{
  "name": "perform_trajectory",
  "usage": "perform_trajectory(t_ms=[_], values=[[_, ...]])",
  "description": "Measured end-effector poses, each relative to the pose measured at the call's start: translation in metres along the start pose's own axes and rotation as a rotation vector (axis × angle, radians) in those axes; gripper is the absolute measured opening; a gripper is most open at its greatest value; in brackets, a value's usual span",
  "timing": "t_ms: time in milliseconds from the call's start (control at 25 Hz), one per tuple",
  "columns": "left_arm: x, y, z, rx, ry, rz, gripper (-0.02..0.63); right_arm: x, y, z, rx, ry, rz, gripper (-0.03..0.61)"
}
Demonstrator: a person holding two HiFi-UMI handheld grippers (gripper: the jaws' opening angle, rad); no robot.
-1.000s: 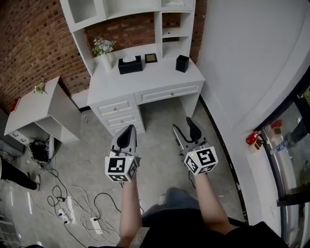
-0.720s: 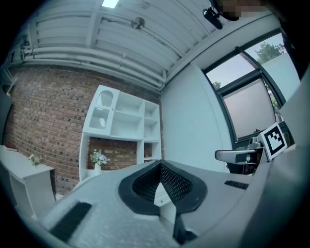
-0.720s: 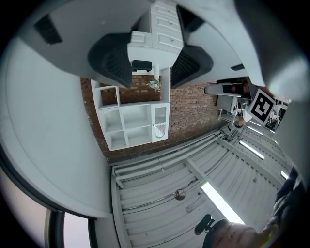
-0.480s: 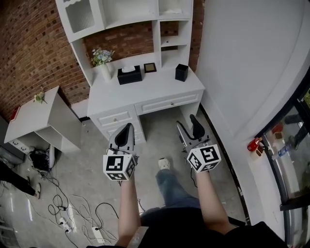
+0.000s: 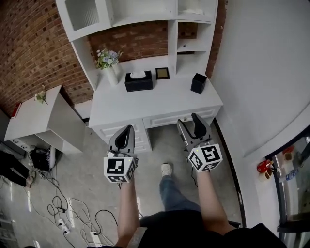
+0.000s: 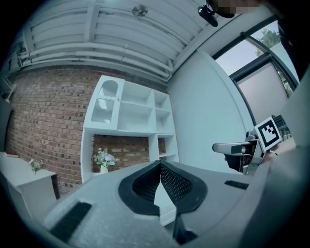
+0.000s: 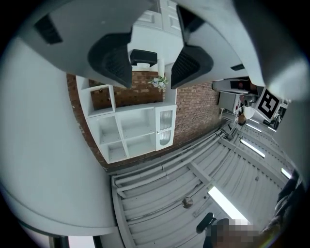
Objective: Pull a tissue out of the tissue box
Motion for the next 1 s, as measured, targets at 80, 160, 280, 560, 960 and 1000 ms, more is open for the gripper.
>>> perform_trajectory(t_ms=[80, 160, 280, 560, 960, 1000], values=[[-0.032, 0.019, 0.012, 0.009, 0.006, -0.018, 0.009, -0.037, -0.016, 0.016, -0.004, 0.012, -0.017, 0.233], [-0.066, 0.039, 0.023, 0.010, 0.013, -0.032, 0.009, -0.078, -0.030, 0.032, -0.008, 0.029, -0.041, 0.233], [-0.120, 0.072, 0.033, -0.002, 0.009, -0.054, 0.009, -0.142, -0.052, 0.053, -0.008, 0.051, -0.085, 0.233], [-0.201, 0.127, 0.054, -0.027, 0.066, -0.117, 0.009, -0.255, -0.095, 0.106, -0.061, 0.100, -0.147, 0.233], [-0.249, 0.164, 0.087, 0.005, 0.115, -0.179, 0.009, -0.318, -0.113, 0.151, -0.119, 0.165, -0.197, 0.233], [-0.255, 0.165, 0.090, 0.003, 0.119, -0.174, 0.009, -0.320, -0.115, 0.153, -0.116, 0.174, -0.201, 0.232]])
Point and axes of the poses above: the fingertips, and each gripper's own axes: x backward along the fingers, y to its left, z out of its underside, the point moved 6 cm from there along x, backward along the fingers, and after that the axes turned 10 degrees about -y, right-handed, at the moved point
